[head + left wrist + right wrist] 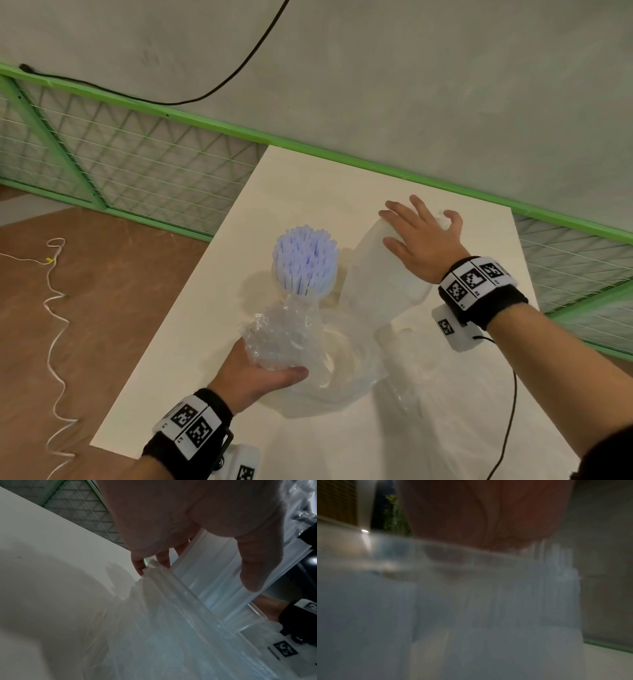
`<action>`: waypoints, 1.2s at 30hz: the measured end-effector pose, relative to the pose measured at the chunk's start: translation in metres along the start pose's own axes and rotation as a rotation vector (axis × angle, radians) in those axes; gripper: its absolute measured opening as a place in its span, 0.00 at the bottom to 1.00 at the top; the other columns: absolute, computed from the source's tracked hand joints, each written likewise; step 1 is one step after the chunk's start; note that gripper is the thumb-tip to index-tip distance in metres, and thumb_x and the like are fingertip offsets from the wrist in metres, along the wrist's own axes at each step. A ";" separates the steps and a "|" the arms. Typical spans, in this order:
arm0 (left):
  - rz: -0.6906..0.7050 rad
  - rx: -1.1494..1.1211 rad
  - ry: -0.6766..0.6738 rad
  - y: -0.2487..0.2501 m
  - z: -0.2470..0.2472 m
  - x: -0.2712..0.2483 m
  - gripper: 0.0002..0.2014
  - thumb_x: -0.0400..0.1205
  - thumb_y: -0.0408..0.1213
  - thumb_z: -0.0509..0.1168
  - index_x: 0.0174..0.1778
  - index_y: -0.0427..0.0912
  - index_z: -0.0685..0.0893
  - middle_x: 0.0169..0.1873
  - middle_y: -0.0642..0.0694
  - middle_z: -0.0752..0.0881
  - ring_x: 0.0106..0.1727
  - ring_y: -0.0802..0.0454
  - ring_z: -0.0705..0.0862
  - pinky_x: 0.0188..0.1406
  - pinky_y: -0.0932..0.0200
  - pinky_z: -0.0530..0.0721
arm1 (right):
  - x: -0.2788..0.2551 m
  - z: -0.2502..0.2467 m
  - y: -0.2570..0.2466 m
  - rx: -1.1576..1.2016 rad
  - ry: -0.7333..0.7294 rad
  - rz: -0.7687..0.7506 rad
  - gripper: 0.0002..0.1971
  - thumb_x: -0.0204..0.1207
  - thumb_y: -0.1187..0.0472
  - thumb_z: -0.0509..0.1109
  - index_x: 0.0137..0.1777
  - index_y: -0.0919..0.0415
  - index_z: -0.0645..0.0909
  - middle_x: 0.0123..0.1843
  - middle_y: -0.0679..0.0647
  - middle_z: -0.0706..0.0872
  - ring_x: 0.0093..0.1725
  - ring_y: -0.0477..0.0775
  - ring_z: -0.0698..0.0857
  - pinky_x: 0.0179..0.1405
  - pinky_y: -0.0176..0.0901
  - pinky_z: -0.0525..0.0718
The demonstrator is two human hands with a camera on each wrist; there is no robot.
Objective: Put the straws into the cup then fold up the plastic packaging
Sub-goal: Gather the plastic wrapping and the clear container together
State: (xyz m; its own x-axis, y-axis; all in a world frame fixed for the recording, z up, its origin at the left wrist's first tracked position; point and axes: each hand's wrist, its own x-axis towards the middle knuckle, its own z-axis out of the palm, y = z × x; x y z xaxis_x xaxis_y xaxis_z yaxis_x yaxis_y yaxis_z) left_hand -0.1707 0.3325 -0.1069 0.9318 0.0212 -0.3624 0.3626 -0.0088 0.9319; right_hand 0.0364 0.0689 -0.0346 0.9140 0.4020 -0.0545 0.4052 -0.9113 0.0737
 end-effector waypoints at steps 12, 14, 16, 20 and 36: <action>0.015 0.001 -0.029 -0.002 0.003 0.004 0.34 0.50 0.45 0.84 0.54 0.51 0.85 0.48 0.53 0.93 0.51 0.57 0.91 0.55 0.58 0.83 | -0.071 -0.014 -0.094 0.583 0.010 -0.528 0.32 0.71 0.72 0.65 0.78 0.57 0.71 0.77 0.53 0.75 0.75 0.51 0.72 0.76 0.33 0.62; 0.026 0.000 -0.041 -0.002 0.004 0.004 0.35 0.51 0.43 0.84 0.57 0.50 0.84 0.50 0.52 0.92 0.53 0.57 0.90 0.58 0.56 0.83 | -0.076 -0.002 -0.102 0.561 -0.052 -0.578 0.36 0.72 0.69 0.67 0.81 0.56 0.65 0.81 0.51 0.70 0.78 0.51 0.68 0.77 0.33 0.60; 0.038 0.006 -0.051 -0.001 0.005 0.004 0.35 0.53 0.43 0.83 0.59 0.51 0.84 0.52 0.52 0.91 0.55 0.58 0.89 0.58 0.56 0.82 | -0.076 0.004 -0.105 0.594 -0.054 -0.611 0.36 0.71 0.67 0.70 0.81 0.57 0.66 0.79 0.52 0.70 0.77 0.52 0.69 0.77 0.37 0.65; 0.060 0.016 -0.046 -0.001 0.005 0.004 0.33 0.52 0.44 0.82 0.55 0.54 0.84 0.51 0.54 0.91 0.53 0.60 0.89 0.54 0.60 0.81 | -0.074 0.011 -0.107 0.669 -0.033 -0.621 0.31 0.71 0.64 0.73 0.75 0.59 0.72 0.68 0.53 0.76 0.65 0.52 0.77 0.63 0.46 0.79; 0.121 -0.054 -0.081 -0.014 0.004 0.009 0.35 0.56 0.41 0.82 0.61 0.44 0.84 0.51 0.42 0.92 0.53 0.46 0.91 0.50 0.55 0.89 | -0.094 0.036 -0.131 1.043 0.211 -0.312 0.15 0.72 0.70 0.73 0.57 0.58 0.81 0.51 0.46 0.85 0.51 0.45 0.83 0.54 0.36 0.81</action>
State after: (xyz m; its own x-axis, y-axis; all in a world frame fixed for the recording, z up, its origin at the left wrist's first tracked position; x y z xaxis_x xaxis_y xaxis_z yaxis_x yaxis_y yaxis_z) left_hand -0.1672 0.3290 -0.1232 0.9676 -0.0575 -0.2458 0.2486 0.0474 0.9674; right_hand -0.1029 0.1473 -0.0749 0.8002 0.5437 0.2533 0.4933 -0.3563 -0.7935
